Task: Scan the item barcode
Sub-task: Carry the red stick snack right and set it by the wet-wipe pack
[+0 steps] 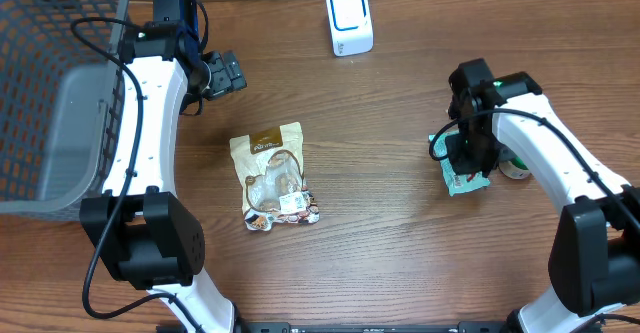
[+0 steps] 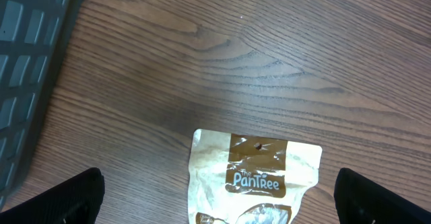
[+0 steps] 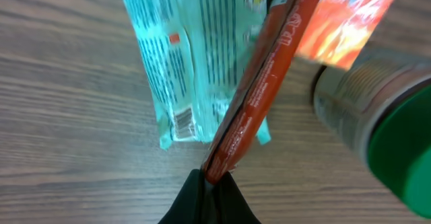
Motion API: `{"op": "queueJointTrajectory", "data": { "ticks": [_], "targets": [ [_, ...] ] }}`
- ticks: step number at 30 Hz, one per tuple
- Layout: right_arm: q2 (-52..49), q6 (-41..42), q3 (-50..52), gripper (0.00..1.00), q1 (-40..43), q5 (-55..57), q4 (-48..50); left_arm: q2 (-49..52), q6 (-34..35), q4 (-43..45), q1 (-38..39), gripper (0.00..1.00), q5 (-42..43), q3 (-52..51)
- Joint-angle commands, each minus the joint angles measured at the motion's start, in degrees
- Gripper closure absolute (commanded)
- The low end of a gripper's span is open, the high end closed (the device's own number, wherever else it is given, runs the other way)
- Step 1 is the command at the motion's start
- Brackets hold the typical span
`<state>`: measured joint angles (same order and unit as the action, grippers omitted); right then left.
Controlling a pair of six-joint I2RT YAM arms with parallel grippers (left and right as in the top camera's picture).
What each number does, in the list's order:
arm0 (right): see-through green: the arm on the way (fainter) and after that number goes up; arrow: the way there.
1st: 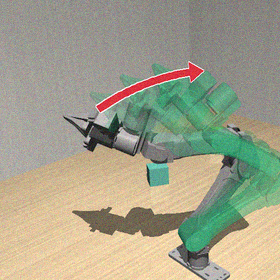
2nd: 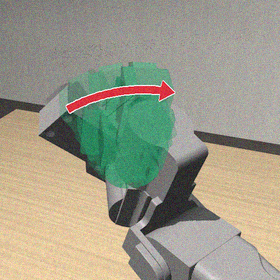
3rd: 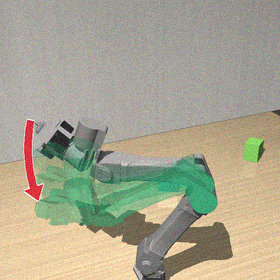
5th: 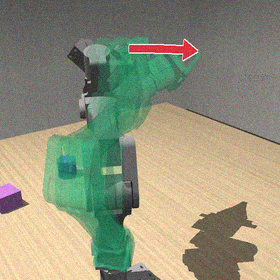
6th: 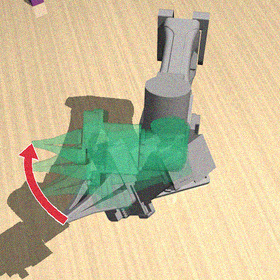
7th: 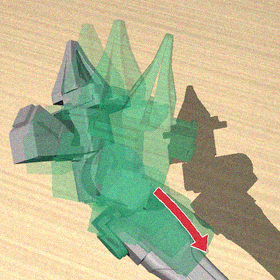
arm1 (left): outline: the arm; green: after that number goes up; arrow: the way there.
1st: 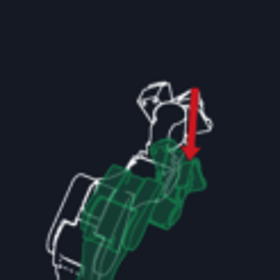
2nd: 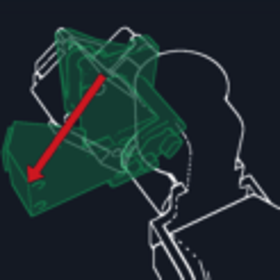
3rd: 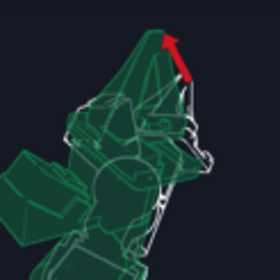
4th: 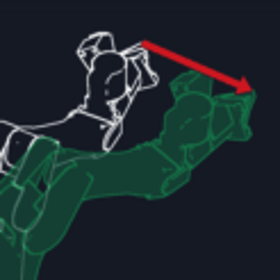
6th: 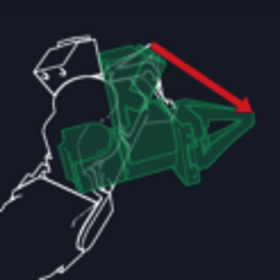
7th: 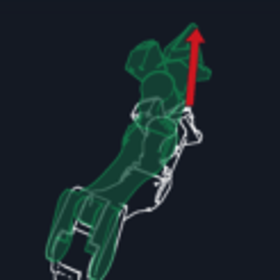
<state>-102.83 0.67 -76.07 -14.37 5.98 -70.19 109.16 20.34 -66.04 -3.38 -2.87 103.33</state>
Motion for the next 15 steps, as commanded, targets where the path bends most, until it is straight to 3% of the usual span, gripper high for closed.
{"op": "queueJointTrajectory", "data": {
  "ticks": [1, 4, 5, 10, 15],
  "targets": [
    [0.0, 0.5, 1.3, 0.92, 0.0, -1.2, 0.3, -0.9, -1.1, 0.0, 0.4, 0.0, -0.5, 0.9],
    [0.0, 0.5, 1.6, 0.73, 0.0, -1.2, 1.2, -0.9, -1.1, 0.1, 0.4, 0.0, -0.5, 0.9],
    [0.0, 0.5, 1.6, 0.6, 0.0, -1.2, 1.3, -0.9, -1.1, 0.1, 0.4, 0.01, -0.5, 0.9],
    [0.0, 0.8, 1.6, 0.47, 0.0, -1.2, 2.0, -0.9, -1.1, 0.0, 0.4, 0.0, -0.5, 0.9],
    [0.0, 8.6, 1.6, 0.46, -0.5, -7.5, 7.0, -0.9, -1.1, 0.1, 0.4, 0.01, -0.5, 0.9]
  ]
}}
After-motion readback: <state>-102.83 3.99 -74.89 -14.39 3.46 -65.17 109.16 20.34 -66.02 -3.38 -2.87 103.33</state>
